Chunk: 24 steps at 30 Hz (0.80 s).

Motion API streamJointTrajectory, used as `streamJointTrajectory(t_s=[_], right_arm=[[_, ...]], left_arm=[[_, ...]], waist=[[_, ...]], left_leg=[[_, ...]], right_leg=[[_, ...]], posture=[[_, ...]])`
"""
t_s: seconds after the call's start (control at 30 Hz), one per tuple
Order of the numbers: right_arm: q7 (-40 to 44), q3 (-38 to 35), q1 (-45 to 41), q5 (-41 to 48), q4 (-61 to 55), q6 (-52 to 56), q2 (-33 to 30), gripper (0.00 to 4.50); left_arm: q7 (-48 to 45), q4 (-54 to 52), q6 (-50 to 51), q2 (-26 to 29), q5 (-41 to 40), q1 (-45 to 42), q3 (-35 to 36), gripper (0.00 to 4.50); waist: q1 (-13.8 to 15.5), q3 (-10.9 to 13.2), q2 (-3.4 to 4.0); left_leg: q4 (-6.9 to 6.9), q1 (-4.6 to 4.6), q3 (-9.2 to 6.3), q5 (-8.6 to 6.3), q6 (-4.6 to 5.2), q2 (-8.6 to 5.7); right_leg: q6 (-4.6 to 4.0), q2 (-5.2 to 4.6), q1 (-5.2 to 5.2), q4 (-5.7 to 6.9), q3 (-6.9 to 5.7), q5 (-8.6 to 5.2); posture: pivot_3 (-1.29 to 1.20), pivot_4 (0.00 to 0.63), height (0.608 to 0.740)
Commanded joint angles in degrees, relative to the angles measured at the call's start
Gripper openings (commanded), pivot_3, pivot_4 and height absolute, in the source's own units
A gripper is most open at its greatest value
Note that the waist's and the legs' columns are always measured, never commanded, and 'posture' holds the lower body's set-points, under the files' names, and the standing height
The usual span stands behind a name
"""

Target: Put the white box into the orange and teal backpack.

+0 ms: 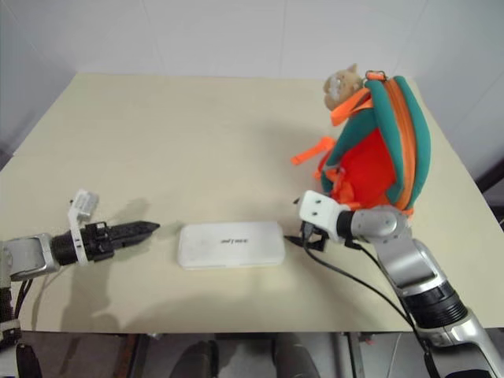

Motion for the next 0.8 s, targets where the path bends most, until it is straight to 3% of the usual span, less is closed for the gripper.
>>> streamJointTrajectory(t_s=[0.03,0.43,0.8], right_arm=[[-0.69,-0.08,0.11,-0.27,0.46,-1.55,1.53,4.5],[-0.64,-0.77,0.23,-0.53,1.69,-2.2,3.11,4.5],[-0.22,-0.88,-0.57,-0.51,2.34,-2.32,2.87,4.5]], left_arm=[[0.17,2.9,2.25,1.42,-3.59,-1.02,-0.99,4.48],[-3.73,9.61,2.25,8.07,-11.47,-0.71,-6.0,4.48],[-16.25,12.33,-0.27,9.63,-6.86,-2.4,-13.86,4.48]], waist=[[0.01,0.0,0.0],[-0.02,0.0,0.0],[-0.02,0.0,0.0]], left_leg=[[0.01,0.0,-0.01,0.01,-0.01,0.0],[-0.01,0.03,-0.02,0.03,-0.05,0.0],[-0.01,0.03,0.01,0.03,-0.05,-0.02]], right_leg=[[0.0,0.0,0.0,0.01,-0.01,0.0],[0.0,0.0,-0.01,0.07,0.0,0.0],[-0.01,0.01,-0.01,0.05,-0.01,0.0]], posture=[[0.0,0.15,0.74],[0.0,0.15,0.74],[0.0,0.15,0.74]])
